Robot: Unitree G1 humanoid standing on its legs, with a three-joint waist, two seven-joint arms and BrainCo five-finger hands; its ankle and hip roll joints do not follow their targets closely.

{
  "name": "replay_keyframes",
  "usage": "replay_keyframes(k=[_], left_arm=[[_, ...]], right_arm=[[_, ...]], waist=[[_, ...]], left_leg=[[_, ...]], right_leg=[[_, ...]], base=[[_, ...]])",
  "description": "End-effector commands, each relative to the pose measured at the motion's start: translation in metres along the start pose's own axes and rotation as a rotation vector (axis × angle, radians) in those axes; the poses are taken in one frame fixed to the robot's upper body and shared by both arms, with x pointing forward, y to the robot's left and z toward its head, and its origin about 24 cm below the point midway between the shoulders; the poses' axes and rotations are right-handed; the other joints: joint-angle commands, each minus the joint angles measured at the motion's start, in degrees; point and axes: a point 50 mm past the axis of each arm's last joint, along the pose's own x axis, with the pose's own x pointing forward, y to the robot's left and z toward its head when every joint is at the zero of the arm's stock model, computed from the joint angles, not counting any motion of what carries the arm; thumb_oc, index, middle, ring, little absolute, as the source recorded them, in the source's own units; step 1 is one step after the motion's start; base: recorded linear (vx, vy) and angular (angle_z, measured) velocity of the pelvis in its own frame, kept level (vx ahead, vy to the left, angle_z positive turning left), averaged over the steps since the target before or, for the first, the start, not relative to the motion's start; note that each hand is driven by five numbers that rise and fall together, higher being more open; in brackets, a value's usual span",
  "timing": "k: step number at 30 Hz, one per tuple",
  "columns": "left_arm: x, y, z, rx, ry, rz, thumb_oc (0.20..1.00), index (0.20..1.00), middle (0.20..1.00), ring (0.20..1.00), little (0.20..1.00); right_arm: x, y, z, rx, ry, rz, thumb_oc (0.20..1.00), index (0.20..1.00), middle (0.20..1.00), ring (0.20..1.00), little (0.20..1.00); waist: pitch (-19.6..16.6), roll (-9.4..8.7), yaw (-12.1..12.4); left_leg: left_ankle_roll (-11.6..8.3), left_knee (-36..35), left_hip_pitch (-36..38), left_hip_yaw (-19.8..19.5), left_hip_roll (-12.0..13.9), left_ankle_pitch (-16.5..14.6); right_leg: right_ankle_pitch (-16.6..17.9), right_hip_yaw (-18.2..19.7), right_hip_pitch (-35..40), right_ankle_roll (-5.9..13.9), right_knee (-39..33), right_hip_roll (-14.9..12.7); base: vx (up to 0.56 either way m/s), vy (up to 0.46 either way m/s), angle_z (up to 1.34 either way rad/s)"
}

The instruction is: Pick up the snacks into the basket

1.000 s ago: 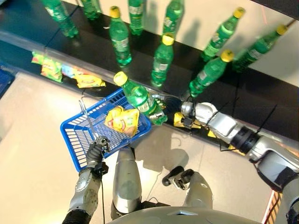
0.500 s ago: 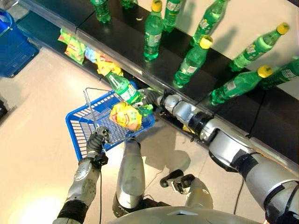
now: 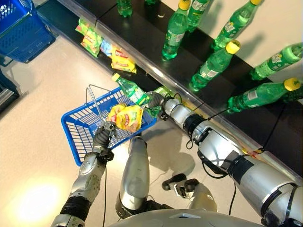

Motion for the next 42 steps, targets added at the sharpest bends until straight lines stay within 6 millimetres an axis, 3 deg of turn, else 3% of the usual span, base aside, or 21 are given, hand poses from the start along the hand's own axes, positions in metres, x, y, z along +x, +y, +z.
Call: replay_keyframes(k=[1,4,9,24,26,27,30,32,33,39,42], left_arm=[[0.005,-0.052,0.057,0.011,-0.262,-0.276,0.200,0.200,0.200,0.200,0.200],[0.004,-0.064,0.062,-0.028,-0.283,-0.331,0.200,0.200,0.200,0.200,0.200],[0.004,-0.079,0.066,-0.063,-0.301,-0.388,0.200,0.200,0.200,0.200,0.200],[0.001,-0.107,0.066,-0.148,-0.280,-0.500,0.200,0.200,0.200,0.200,0.200],[-0.001,-0.112,0.067,-0.151,-0.274,-0.533,0.200,0.200,0.200,0.200,0.200],[-0.004,-0.122,0.067,-0.161,-0.265,-0.584,0.200,0.200,0.200,0.200,0.200],[-0.004,-0.122,0.067,-0.161,-0.265,-0.585,0.200,0.200,0.200,0.200,0.200],[-0.007,-0.132,0.066,-0.164,-0.244,-0.655,0.200,0.200,0.200,0.200,0.200],[-0.008,-0.144,0.068,-0.174,-0.234,-0.722,0.200,0.200,0.200,0.200,0.200],[-0.009,-0.155,0.069,-0.184,-0.213,-0.784,0.200,0.200,0.200,0.200,0.200],[-0.011,-0.159,0.070,-0.194,-0.209,-0.804,0.200,0.200,0.200,0.200,0.200]], right_arm=[[0.001,0.001,0.038,0.031,-0.145,-0.011,0.200,0.200,0.200,0.200,0.200],[0.001,0.003,0.023,0.064,-0.111,-0.016,0.200,0.200,0.200,0.200,0.200],[0.001,0.007,0.016,0.113,-0.109,-0.013,0.200,0.200,0.200,0.200,0.200],[0.002,0.039,0.029,0.147,-0.145,0.054,0.200,0.200,0.200,0.200,0.200],[0.002,0.040,0.026,0.086,-0.130,0.048,0.200,0.200,0.200,0.200,0.200],[0.002,0.038,0.024,-0.106,-0.104,0.036,0.200,0.200,0.200,0.200,0.200],[0.003,0.038,0.024,-0.107,-0.104,0.036,0.200,0.200,0.200,0.200,0.200],[0.003,0.033,0.025,-0.400,-0.097,0.007,0.200,0.200,0.200,0.200,0.200],[0.002,0.026,0.007,-0.513,-0.027,-0.002,0.200,0.200,0.200,0.200,0.200],[-0.001,0.026,-0.030,-0.575,0.110,0.025,0.200,0.200,0.200,0.200,0.200],[-0.001,0.027,-0.028,-0.683,0.097,0.019,0.200,0.200,0.200,0.200,0.200]], waist=[[-1.51,3.46,1.50],[-1.07,4.40,1.94],[-0.52,5.57,2.41],[-0.20,6.93,2.75],[-0.16,7.22,2.98],[0.14,7.57,3.38],[0.13,7.58,3.37],[0.48,7.95,4.03],[0.69,8.38,4.53],[0.58,8.94,4.75],[0.63,9.01,4.70]], left_leg=[[3.13,1.09,-1.16,0.74,-0.26,-0.61],[3.25,1.15,-1.93,0.15,-0.57,-0.36],[3.49,1.57,-3.00,-0.57,-1.23,-0.27],[4.00,1.48,-4.96,-1.75,-2.57,0.03],[4.03,1.42,-5.34,-1.95,-2.73,0.17],[4.10,1.47,-5.92,-2.37,-3.15,0.31],[4.10,1.50,-5.97,-2.41,-3.15,0.30],[4.23,1.64,-6.76,-3.03,-3.67,0.38],[4.28,1.68,-7.62,-3.72,-4.29,0.56],[4.43,1.13,-8.05,-4.47,-5.04,0.95],[4.45,1.14,-8.35,-4.55,-5.17,0.97]], right_leg=[[10.93,0.19,-2.37,4.16,-1.48,-1.58],[10.87,-0.51,-2.65,4.30,-1.24,-1.84],[10.70,-1.22,-3.02,4.39,-0.87,-2.11],[10.66,-2.34,-3.71,4.53,-0.53,-2.75],[10.68,-2.53,-3.84,4.59,-0.54,-2.81],[10.63,-2.93,-4.08,4.64,-0.41,-2.81],[10.63,-2.97,-4.07,4.64,-0.41,-2.80],[10.74,-3.33,-4.28,4.92,-0.54,-2.74],[10.66,-4.31,-4.27,5.03,-0.37,-3.04],[10.77,-5.56,-3.92,5.17,-0.24,-3.05],[10.90,-5.47,-4.12,5.20,-0.28,-3.22]], base=[[-0.01,0.009,0.11],[-0.01,0.003,0.17],[0.00,0.000,0.12],[0.00,0.008,0.09],[-0.02,0.004,0.16],[-0.02,-0.006,0.11],[-0.01,-0.004,0.11],[-0.03,-0.042,0.06],[-0.03,-0.057,0.03],[0.00,0.000,0.34],[0.00,0.020,0.06]])
